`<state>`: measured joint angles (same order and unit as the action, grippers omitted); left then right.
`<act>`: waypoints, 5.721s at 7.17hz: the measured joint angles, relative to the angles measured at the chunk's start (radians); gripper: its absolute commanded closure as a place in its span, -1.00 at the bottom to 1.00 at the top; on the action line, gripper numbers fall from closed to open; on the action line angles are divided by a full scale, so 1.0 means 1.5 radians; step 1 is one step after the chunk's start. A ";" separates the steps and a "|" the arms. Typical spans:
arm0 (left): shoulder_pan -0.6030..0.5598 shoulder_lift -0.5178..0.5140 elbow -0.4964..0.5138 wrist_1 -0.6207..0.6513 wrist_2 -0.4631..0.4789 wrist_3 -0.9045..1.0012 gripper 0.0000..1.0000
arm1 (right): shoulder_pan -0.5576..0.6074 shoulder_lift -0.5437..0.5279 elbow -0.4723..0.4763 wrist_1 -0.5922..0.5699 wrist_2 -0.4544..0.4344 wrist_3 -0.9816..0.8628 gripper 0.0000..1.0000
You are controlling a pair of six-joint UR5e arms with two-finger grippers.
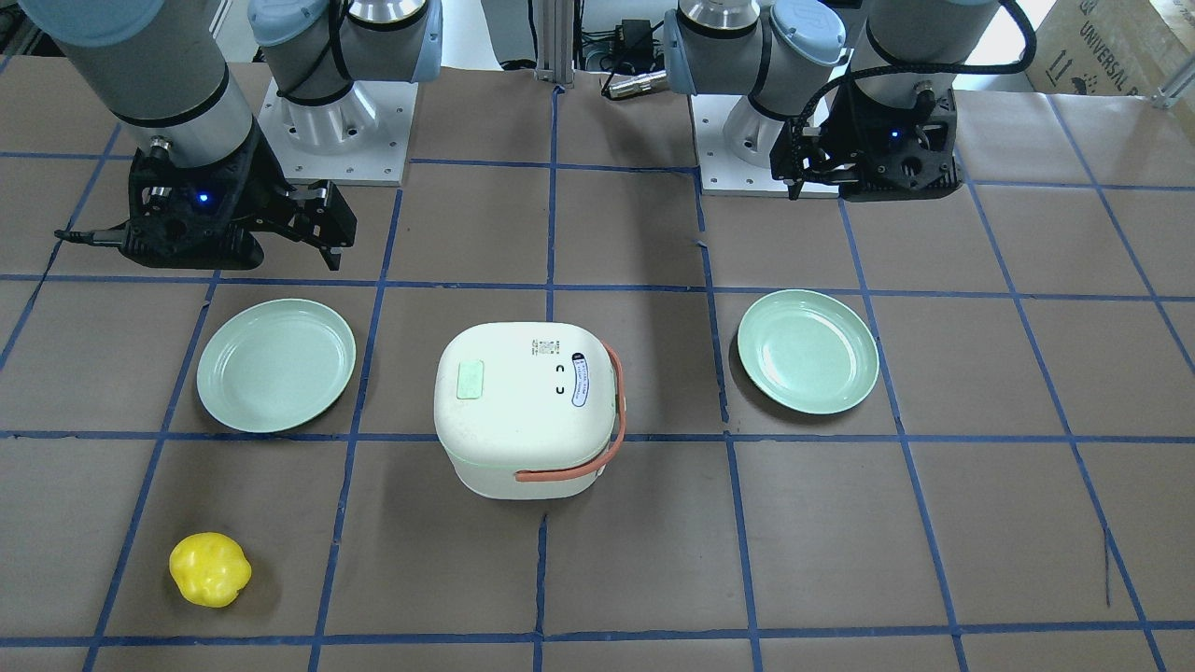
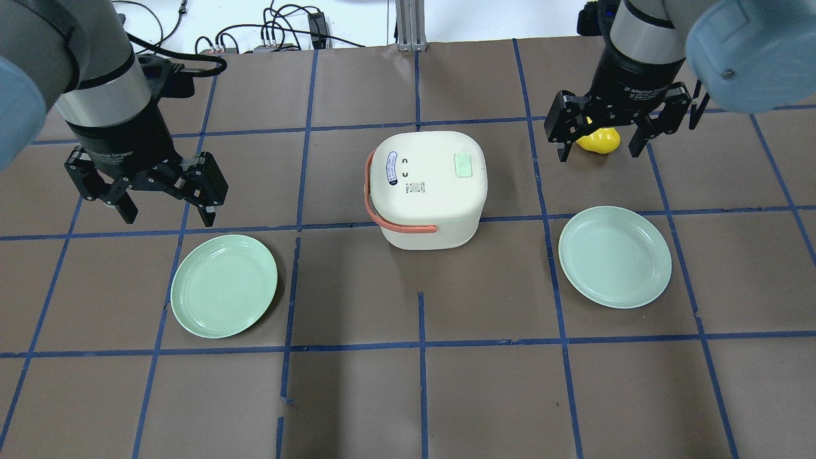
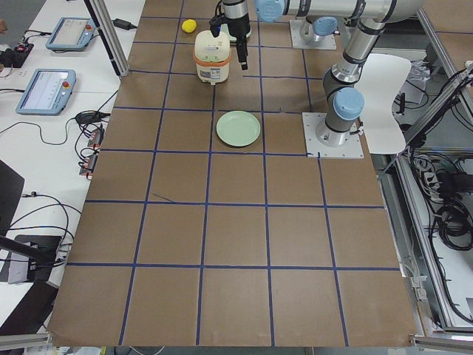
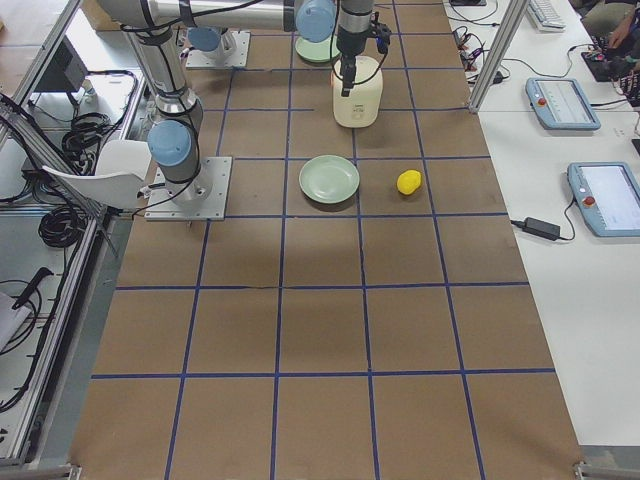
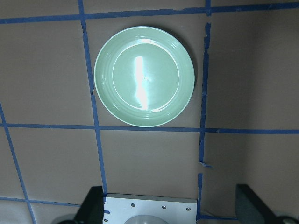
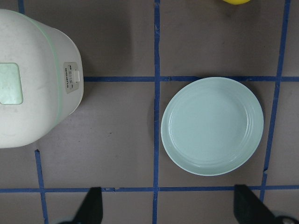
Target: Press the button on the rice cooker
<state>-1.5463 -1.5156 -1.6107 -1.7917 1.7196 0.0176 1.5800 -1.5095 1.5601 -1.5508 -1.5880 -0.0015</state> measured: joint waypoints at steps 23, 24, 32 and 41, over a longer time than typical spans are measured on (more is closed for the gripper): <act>-0.003 -0.003 0.001 0.001 -0.020 0.000 -1.00 | 0.156 0.064 -0.051 -0.095 -0.001 0.153 0.58; -0.003 -0.003 0.001 0.001 -0.020 0.000 -1.00 | 0.162 0.076 -0.060 -0.098 0.000 0.154 0.86; -0.003 -0.003 0.001 0.001 -0.020 0.000 -1.00 | 0.159 0.130 -0.079 -0.184 -0.003 0.151 0.82; -0.003 -0.003 0.001 0.001 -0.020 0.000 -1.00 | 0.159 0.150 -0.053 -0.169 0.000 0.158 0.80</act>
<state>-1.5509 -1.5200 -1.6092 -1.7901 1.6889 0.0172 1.8190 -1.2849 1.4801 -1.8044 -1.5880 0.2355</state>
